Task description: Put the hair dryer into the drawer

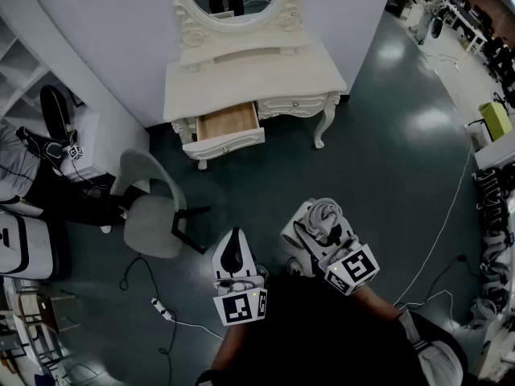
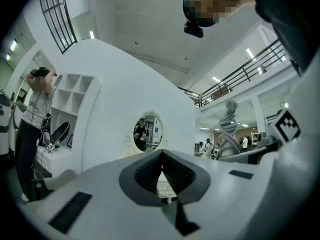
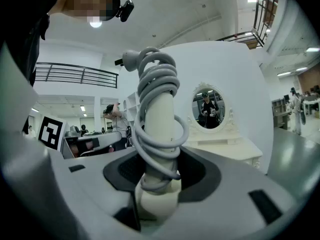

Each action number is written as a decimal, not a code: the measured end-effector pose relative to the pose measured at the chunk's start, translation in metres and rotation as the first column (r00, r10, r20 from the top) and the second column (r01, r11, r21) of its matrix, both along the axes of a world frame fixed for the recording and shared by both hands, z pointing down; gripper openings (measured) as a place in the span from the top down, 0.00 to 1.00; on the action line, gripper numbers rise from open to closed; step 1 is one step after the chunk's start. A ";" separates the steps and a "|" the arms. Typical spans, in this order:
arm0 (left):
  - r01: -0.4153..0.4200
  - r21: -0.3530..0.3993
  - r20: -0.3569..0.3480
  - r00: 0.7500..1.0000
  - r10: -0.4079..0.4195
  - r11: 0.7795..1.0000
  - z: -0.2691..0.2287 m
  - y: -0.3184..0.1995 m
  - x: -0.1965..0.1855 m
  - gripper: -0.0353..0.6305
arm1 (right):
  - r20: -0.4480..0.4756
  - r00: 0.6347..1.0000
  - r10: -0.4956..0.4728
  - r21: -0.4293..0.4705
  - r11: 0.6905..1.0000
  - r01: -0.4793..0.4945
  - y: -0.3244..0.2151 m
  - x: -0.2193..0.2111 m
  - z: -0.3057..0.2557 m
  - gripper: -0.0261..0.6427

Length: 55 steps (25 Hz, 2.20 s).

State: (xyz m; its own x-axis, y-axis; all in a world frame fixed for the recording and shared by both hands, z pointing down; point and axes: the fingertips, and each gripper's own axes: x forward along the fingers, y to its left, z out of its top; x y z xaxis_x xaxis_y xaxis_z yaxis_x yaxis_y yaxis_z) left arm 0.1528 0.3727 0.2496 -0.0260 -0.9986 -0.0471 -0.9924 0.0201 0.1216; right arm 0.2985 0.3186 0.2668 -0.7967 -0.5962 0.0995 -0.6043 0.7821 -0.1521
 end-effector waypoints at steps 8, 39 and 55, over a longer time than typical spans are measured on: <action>-0.002 0.002 -0.003 1.000 0.002 1.000 0.000 0.003 -0.006 0.91 | -0.004 1.000 0.003 0.006 1.000 -0.003 0.004 -0.006 0.000 0.68; -0.089 0.000 -0.048 0.995 0.089 0.996 0.015 0.010 -0.072 0.91 | 0.013 0.994 0.111 -0.016 0.994 -0.110 0.009 -0.061 -0.005 0.68; -0.045 -0.020 -0.024 0.999 0.045 0.999 0.016 -0.128 -0.090 0.91 | 0.023 0.998 0.058 -0.026 0.998 -0.057 -0.134 -0.088 0.006 0.68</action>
State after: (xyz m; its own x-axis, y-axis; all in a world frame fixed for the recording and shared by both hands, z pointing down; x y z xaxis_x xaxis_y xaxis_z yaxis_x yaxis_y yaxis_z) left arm 0.0629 0.2447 0.2657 0.0182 -0.9995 -0.0262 -0.9892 -0.0218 0.1447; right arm 0.2110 0.1845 0.2724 -0.7635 -0.6384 0.0970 -0.6441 0.7420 -0.1859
